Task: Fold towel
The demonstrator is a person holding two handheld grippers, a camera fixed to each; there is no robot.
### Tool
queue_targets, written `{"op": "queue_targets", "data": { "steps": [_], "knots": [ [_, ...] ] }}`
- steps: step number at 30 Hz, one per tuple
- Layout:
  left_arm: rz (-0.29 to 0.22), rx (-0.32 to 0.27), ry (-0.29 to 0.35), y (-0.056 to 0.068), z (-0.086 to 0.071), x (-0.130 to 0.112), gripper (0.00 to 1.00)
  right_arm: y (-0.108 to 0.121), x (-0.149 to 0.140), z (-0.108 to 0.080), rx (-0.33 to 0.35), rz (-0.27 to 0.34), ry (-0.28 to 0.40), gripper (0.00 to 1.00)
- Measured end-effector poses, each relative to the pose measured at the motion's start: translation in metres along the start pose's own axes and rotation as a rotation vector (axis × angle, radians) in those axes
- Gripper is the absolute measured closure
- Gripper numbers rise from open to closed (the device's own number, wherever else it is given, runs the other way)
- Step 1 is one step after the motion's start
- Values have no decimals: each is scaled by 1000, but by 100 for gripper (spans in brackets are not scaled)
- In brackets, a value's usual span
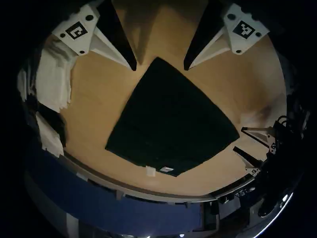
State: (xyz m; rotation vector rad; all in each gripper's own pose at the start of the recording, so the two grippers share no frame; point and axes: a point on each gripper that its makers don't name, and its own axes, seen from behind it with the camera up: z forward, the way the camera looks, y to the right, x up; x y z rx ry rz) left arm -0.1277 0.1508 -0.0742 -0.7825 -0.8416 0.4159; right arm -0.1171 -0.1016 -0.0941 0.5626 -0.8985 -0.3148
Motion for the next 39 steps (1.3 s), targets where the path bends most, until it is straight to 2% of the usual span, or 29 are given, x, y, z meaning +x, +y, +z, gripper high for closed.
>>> {"op": "queue_targets", "data": {
  "steps": [6,8,15,24,27,33,39],
  "knots": [
    [4,-9,-31,3,6,-6,15,0,-4,3,9,9,-18,18],
    [6,-12,-38,5,7,-7,22,1,-5,4,9,10,-25,20],
    [-13,-19,-54,6,7,-6,42,0,-8,6,17,17,-38,34],
    [13,-27,-61,11,8,-6,64,-2,-9,7,34,14,-49,51],
    [22,-26,-61,11,7,-5,67,-1,-9,6,36,12,-51,58],
    [29,-26,-64,13,7,-5,75,3,-9,5,34,22,-59,79],
    [40,-24,-69,13,7,-4,82,6,-10,4,28,40,-56,87]
  ]
}}
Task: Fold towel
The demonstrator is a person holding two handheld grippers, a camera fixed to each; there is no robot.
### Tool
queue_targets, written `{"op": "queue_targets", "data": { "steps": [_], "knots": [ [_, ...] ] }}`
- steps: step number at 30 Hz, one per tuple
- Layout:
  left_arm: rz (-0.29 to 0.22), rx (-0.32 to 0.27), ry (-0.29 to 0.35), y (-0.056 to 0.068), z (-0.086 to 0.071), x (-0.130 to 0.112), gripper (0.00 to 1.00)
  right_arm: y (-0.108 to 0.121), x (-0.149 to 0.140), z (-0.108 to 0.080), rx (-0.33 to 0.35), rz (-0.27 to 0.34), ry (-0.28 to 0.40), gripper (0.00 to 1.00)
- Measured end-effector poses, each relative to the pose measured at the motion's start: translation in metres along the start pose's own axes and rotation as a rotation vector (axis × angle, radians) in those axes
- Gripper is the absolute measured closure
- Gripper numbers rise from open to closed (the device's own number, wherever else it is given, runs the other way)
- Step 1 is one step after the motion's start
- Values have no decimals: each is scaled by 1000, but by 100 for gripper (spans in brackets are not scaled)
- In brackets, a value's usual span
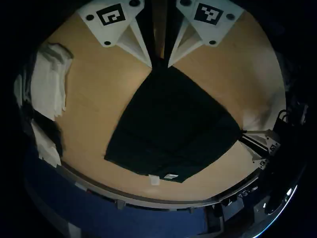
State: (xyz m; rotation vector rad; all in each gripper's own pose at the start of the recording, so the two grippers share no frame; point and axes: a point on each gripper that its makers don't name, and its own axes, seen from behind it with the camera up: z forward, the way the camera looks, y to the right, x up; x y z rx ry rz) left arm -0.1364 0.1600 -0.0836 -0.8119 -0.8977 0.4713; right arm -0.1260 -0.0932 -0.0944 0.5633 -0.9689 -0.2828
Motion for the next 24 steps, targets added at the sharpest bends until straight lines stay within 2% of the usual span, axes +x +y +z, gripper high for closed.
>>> {"op": "queue_targets", "data": {
  "steps": [7,14,24],
  "knots": [
    [12,28,0,-6,3,-1,90,2,-1,-2,-10,-2,4,90],
    [21,38,-1,-8,1,0,91,2,3,-6,-12,-3,13,90],
    [-7,28,9,-5,-6,4,91,2,9,-12,-19,0,29,90]
  ]
}}
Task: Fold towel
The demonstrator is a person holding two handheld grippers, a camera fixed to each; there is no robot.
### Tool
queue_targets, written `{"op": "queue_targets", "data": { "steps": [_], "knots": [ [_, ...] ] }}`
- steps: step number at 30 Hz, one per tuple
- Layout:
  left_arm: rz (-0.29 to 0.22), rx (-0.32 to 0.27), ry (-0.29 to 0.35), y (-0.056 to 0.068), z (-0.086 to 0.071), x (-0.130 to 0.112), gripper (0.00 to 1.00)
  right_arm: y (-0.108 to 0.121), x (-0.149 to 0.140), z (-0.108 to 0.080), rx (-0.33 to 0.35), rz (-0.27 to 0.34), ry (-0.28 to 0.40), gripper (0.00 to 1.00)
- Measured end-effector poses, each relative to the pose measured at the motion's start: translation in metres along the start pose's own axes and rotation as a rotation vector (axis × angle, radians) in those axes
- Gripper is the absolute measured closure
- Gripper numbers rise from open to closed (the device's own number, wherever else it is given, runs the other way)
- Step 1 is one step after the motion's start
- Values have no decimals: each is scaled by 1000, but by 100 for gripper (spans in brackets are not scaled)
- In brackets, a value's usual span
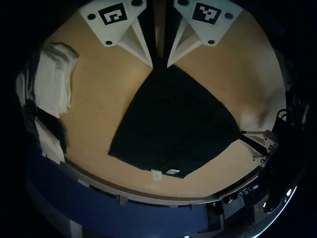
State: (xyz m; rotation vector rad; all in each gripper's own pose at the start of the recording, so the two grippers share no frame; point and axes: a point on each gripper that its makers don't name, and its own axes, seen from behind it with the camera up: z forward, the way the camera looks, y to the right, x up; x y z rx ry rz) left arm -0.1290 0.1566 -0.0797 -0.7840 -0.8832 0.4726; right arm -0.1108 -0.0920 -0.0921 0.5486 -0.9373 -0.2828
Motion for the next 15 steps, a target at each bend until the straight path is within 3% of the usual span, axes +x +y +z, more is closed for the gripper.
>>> {"op": "queue_targets", "data": {
  "steps": [15],
  "knots": [
    [-64,29,47,-2,-39,21,91,-5,34,-32,-9,32,83,90]
  ]
}}
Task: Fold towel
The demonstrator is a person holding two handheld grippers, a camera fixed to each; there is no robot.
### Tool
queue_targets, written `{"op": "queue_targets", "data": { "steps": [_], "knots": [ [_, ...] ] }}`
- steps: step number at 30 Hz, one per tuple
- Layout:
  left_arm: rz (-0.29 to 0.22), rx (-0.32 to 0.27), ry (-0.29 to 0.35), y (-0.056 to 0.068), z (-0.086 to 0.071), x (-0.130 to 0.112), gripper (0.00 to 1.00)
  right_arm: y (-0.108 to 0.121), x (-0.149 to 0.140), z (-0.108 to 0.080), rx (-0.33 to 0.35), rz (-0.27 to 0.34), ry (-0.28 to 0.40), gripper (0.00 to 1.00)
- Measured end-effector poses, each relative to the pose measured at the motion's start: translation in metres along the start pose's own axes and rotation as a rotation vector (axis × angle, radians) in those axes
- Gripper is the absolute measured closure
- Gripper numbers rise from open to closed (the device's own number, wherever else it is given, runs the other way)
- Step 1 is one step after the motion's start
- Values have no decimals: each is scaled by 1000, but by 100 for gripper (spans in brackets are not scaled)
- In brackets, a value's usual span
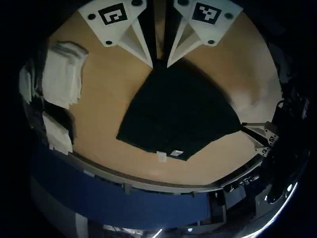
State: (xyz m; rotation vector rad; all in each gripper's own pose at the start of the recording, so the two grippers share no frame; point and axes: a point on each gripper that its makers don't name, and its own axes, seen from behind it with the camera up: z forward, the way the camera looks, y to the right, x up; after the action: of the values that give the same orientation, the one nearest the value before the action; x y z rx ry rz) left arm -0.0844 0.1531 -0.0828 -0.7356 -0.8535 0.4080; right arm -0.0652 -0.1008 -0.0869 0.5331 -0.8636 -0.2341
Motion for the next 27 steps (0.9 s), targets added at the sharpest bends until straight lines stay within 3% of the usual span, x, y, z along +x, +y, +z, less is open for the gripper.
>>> {"op": "queue_targets", "data": {
  "steps": [15,27],
  "knots": [
    [-51,26,47,4,-43,24,91,-8,31,-48,3,40,85,90],
    [-67,32,75,8,-69,35,91,-13,37,-70,4,71,124,90]
  ]
}}
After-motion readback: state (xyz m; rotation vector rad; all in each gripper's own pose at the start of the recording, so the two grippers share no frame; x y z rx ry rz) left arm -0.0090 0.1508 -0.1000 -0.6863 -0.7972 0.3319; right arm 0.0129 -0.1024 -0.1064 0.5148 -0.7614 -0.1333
